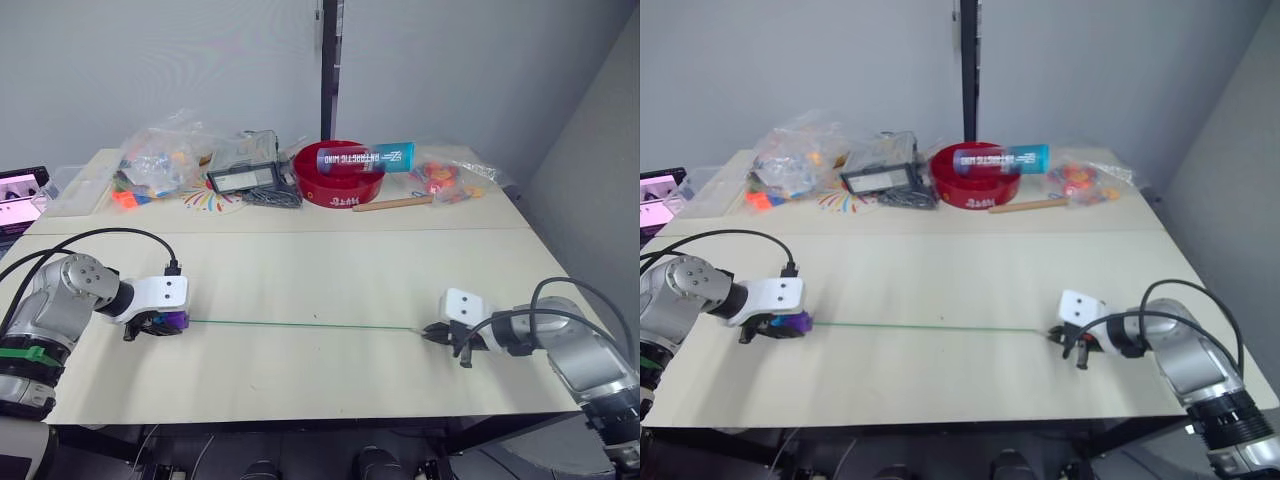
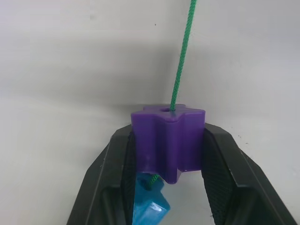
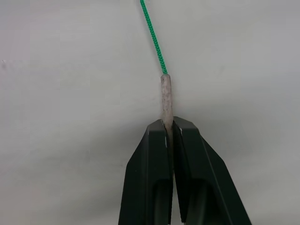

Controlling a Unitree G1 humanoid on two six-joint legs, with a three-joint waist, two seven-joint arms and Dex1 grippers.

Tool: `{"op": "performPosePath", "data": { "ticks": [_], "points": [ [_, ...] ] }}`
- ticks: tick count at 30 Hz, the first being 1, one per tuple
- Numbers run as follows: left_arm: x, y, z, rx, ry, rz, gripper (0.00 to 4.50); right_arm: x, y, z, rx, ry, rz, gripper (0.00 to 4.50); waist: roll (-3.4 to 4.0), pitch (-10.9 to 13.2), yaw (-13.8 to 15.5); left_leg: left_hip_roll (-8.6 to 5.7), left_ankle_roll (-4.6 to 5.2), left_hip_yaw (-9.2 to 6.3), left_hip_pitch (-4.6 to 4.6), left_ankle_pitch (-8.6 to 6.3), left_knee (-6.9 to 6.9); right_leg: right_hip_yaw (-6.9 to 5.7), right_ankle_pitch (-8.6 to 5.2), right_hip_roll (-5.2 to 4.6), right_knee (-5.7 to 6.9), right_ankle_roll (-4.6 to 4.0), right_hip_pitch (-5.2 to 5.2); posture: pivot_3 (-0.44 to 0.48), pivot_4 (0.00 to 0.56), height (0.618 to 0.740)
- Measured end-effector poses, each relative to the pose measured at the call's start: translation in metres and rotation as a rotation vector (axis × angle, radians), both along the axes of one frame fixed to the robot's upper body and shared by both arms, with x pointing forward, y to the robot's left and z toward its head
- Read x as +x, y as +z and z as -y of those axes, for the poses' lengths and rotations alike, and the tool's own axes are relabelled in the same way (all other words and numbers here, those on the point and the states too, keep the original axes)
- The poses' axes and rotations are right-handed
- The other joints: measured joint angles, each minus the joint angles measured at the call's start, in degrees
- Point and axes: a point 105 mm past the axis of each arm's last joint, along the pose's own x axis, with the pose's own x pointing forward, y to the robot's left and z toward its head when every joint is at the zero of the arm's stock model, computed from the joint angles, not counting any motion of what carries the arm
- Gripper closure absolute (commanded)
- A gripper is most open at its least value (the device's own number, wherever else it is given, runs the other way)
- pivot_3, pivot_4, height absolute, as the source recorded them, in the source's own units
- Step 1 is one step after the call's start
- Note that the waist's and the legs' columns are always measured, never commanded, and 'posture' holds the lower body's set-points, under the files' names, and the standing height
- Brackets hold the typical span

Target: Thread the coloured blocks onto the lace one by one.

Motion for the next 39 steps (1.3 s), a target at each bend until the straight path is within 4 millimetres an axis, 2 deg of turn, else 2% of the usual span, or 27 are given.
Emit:
{"op": "performPosePath", "data": {
  "ticks": [5, 11, 18, 32, 39],
  "points": [
    [0.007, 0.000, 0.005, -0.018, -0.032, 0.026, 3.10, 0.000, -0.001, -0.013, 0.028, 0.007, -0.002, 4.50, 0.01, 0.0, 0.1, -0.03, 0.00, 0.00, 0.01, 0.00, 0.00, -0.01, -0.02, -0.01, -0.02, 0.03, 0.05, 0.000, 0.150, 0.731],
    [0.009, -0.001, 0.004, -0.016, -0.039, 0.027, 3.10, -0.001, -0.001, -0.015, 0.026, 0.012, -0.003, 4.50, 0.01, 0.0, 0.1, -0.03, 0.00, -0.02, 0.01, 0.00, 0.00, -0.02, -0.02, -0.02, -0.02, 0.04, 0.05, 0.000, 0.150, 0.731],
    [0.008, -0.002, 0.005, -0.010, -0.059, 0.024, 3.10, 0.004, -0.002, -0.006, 0.008, 0.007, 0.003, 4.50, 0.07, 0.0, 0.1, -0.05, 0.00, -0.01, 0.01, 0.00, 0.00, -0.02, -0.03, -0.05, -0.05, 0.06, 0.08, 0.000, 0.150, 0.731],
    [0.004, -0.004, -0.005, 0.059, -0.036, 0.001, 3.10, 0.006, -0.002, -0.007, 0.015, 0.004, 0.002, 4.50, 0.27, -0.1, -0.4, -0.03, 0.02, 0.00, 0.01, -0.02, -0.05, 0.00, -0.07, -0.02, -0.02, 0.10, 0.12, 0.000, 0.150, 0.731],
    [0.002, -0.003, -0.012, 0.084, -0.022, -0.007, 3.10, 0.013, 0.000, 0.009, -0.009, -0.032, 0.020, 4.50, 0.28, -0.1, -0.5, -0.03, 0.03, 0.00, 0.01, -0.02, -0.05, 0.00, -0.08, -0.02, -0.03, 0.11, 0.13, 0.000, 0.150, 0.731]
  ]
}}
